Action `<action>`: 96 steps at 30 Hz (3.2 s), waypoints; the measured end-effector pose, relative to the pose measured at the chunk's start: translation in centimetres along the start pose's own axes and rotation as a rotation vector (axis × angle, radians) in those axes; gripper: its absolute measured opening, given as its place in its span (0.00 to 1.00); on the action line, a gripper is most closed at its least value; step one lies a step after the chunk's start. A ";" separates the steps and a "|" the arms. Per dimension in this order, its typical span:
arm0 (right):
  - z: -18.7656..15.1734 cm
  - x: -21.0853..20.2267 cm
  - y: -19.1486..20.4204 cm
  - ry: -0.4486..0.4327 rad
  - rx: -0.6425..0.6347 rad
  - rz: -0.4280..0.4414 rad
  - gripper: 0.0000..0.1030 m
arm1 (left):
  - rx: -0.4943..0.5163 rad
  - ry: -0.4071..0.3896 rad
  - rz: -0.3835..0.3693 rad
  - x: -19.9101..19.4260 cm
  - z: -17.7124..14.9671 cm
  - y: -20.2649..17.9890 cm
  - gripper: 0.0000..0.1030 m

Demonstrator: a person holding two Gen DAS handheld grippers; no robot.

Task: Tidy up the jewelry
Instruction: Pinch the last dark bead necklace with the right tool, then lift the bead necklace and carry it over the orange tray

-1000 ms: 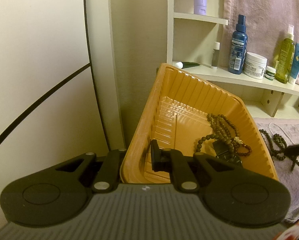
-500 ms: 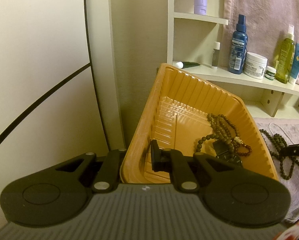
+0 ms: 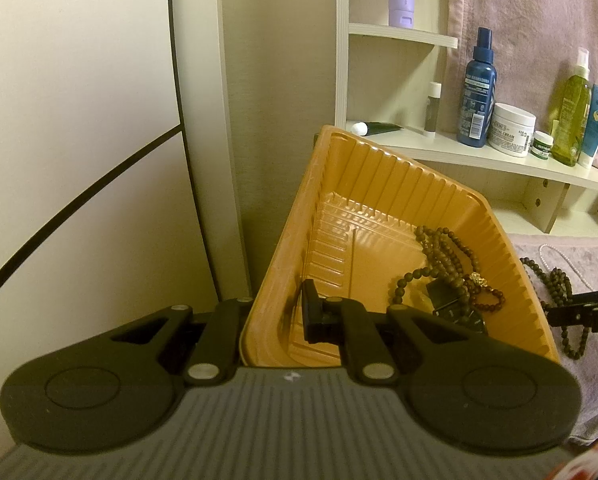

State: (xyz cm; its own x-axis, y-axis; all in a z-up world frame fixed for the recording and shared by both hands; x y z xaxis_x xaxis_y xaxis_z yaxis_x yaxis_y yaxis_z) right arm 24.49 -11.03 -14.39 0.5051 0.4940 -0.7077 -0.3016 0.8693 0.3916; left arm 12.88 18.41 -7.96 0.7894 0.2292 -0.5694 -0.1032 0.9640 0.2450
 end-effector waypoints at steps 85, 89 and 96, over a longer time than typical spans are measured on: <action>12.8 -11.1 15.7 -0.241 -0.182 0.350 0.14 | -0.008 -0.040 -0.008 0.0 0.1 0.1 0.09; 10.4 -6.8 15.5 -0.137 -0.168 0.325 0.14 | -0.009 -0.044 -0.013 0.0 0.2 0.1 0.09; 6.0 -1.2 15.5 -0.012 -0.183 0.286 0.14 | -0.003 -0.041 -0.014 0.0 0.2 0.1 0.09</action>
State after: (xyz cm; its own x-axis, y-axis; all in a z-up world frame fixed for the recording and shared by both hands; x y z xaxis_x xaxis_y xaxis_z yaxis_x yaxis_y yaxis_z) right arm 24.08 1.99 -3.94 0.3885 0.7188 -0.5766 -0.5723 0.6786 0.4604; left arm 12.93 18.44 -7.79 0.8148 0.2102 -0.5403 -0.0938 0.9675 0.2349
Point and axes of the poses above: each gripper's, at about its wrist camera, not at the fingertips, and x roughly the way its jaws point, y to its left, z to its top, the point moved 3 cm from there along x, roughly the way its jaws point, and after that the axes turned 15 degrees about x, right-handed, at the moved point
